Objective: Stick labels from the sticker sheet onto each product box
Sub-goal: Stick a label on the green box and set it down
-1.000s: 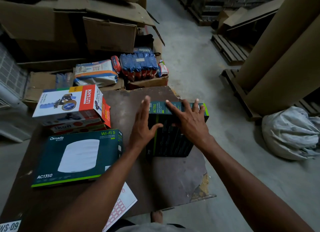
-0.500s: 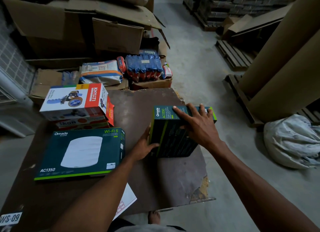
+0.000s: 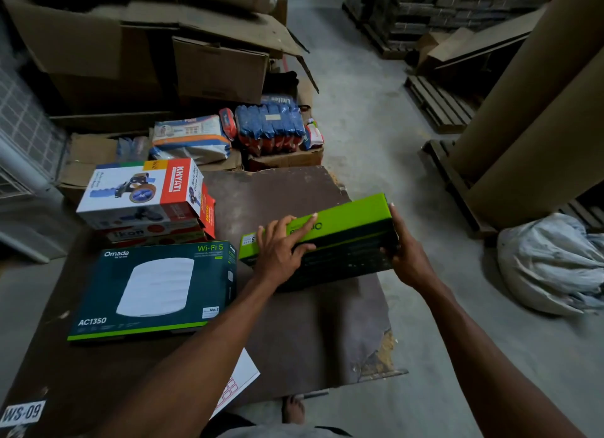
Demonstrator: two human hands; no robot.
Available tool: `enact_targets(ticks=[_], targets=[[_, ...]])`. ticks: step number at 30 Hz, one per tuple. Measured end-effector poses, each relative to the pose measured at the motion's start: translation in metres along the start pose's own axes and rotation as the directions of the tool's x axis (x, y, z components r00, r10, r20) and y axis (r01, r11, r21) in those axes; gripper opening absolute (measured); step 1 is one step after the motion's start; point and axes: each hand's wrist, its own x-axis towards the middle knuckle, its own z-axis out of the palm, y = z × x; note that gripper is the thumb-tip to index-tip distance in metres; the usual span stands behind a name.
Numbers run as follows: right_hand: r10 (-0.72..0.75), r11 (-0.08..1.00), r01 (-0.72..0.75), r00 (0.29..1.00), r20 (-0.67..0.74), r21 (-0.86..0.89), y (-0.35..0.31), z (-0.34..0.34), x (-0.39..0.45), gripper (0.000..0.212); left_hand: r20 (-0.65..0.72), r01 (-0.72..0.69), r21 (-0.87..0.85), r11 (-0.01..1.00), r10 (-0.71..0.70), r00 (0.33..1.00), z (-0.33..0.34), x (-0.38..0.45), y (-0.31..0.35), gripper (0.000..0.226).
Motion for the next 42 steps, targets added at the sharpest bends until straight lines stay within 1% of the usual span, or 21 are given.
enact_targets(ticks=[2,4,9,11,12,13,14,15,17,19,21,24,26,28,31,33,35,37,38,40,42], targets=[[0.149,0.986,-0.149,0.989,0.003,0.078,0.008,0.009,-0.004,0.100,0.052,-0.024,0.082,0.996,0.020,0.998,0.001,0.000,0.007,0.059],[0.268,0.938,-0.259,0.963,-0.009,0.230,0.017,0.015,-0.010,0.094,0.108,-0.055,0.129,0.990,0.041,0.993,0.005,0.000,0.016,0.061],[0.282,0.847,-0.269,0.958,0.042,0.459,0.024,0.013,-0.021,0.095,0.184,-0.095,0.203,0.974,0.058,0.981,0.014,0.003,0.035,0.069],[0.330,0.774,-0.317,0.941,0.077,0.548,0.020,0.006,-0.024,0.069,0.199,-0.112,0.216,0.970,0.068,0.978,0.015,0.002,0.037,0.077],[0.389,0.705,-0.376,0.914,0.114,0.601,0.018,0.003,-0.022,0.054,0.220,-0.131,0.222,0.966,0.081,0.972,0.015,0.001,0.036,0.083],[0.457,0.630,-0.444,0.875,0.158,0.637,0.017,0.000,-0.019,0.053,0.253,-0.158,0.228,0.961,0.098,0.962,0.016,0.001,0.035,0.088],[0.518,0.582,-0.493,0.838,0.173,0.647,0.017,-0.001,-0.015,0.060,0.288,-0.189,0.233,0.954,0.118,0.950,0.016,0.000,0.033,0.092],[0.565,0.587,-0.525,0.811,0.152,0.616,0.016,-0.002,-0.011,0.061,0.311,-0.217,0.234,0.948,0.139,0.940,0.017,-0.001,0.031,0.094],[0.622,0.652,-0.564,0.780,0.068,0.507,0.017,-0.001,-0.004,0.052,0.326,-0.256,0.209,0.944,0.179,0.928,0.018,-0.002,0.026,0.094],[0.656,0.653,-0.595,0.753,0.043,0.468,0.021,0.005,-0.002,0.043,0.344,-0.252,0.171,0.953,0.182,0.921,0.016,-0.002,0.022,0.091],[0.663,0.648,-0.605,0.747,0.047,0.462,0.022,0.010,-0.003,0.035,0.358,-0.176,0.198,0.964,0.096,0.929,0.011,-0.003,0.017,0.089],[0.672,0.639,-0.621,0.738,0.063,0.454,0.015,0.009,0.001,0.027,0.348,0.047,0.262,0.964,-0.140,0.927,0.000,-0.002,0.007,0.099],[0.674,0.626,-0.623,0.735,0.075,0.469,0.013,0.009,0.005,0.024,0.389,0.167,0.218,0.962,-0.243,0.889,-0.008,-0.001,0.001,0.111],[0.667,0.630,-0.609,0.742,0.066,0.483,0.013,0.011,0.007,0.022,0.422,0.238,0.163,0.957,-0.286,0.860,-0.014,-0.001,-0.002,0.121],[0.641,0.641,-0.555,0.767,0.027,0.530,0.015,0.017,0.005,0.016,0.369,0.364,0.028,0.931,-0.348,0.862,-0.017,-0.004,-0.008,0.126],[0.626,0.641,-0.519,0.780,0.005,0.566,0.020,0.021,0.002,0.011,0.319,0.499,-0.118,0.859,-0.443,0.838,-0.016,-0.006,-0.013,0.121],[0.609,0.636,-0.495,0.793,0.008,0.592,0.027,0.025,-0.004,0.015,0.382,0.636,-0.240,0.733,-0.531,0.756,-0.014,-0.014,-0.022,0.099],[0.588,0.651,-0.480,0.808,0.009,0.588,0.035,0.029,-0.012,0.013,0.533,0.737,-0.336,0.586,-0.527,0.662,-0.006,-0.027,-0.033,0.069],[0.575,0.664,-0.473,0.818,0.009,0.579,0.039,0.030,-0.016,0.011,0.604,0.773,-0.352,0.528,-0.503,0.619,-0.003,-0.035,-0.037,0.061],[0.551,0.693,-0.471,0.834,0.020,0.545,0.047,0.030,-0.022,0.010,0.672,0.807,-0.342,0.480,-0.476,0.568,0.004,-0.045,-0.041,0.056],[0.524,0.736,-0.492,0.849,0.069,0.466,0.053,0.027,-0.024,0.010,0.714,0.828,-0.326,0.456,-0.456,0.531,0.008,-0.049,-0.039,0.060]])
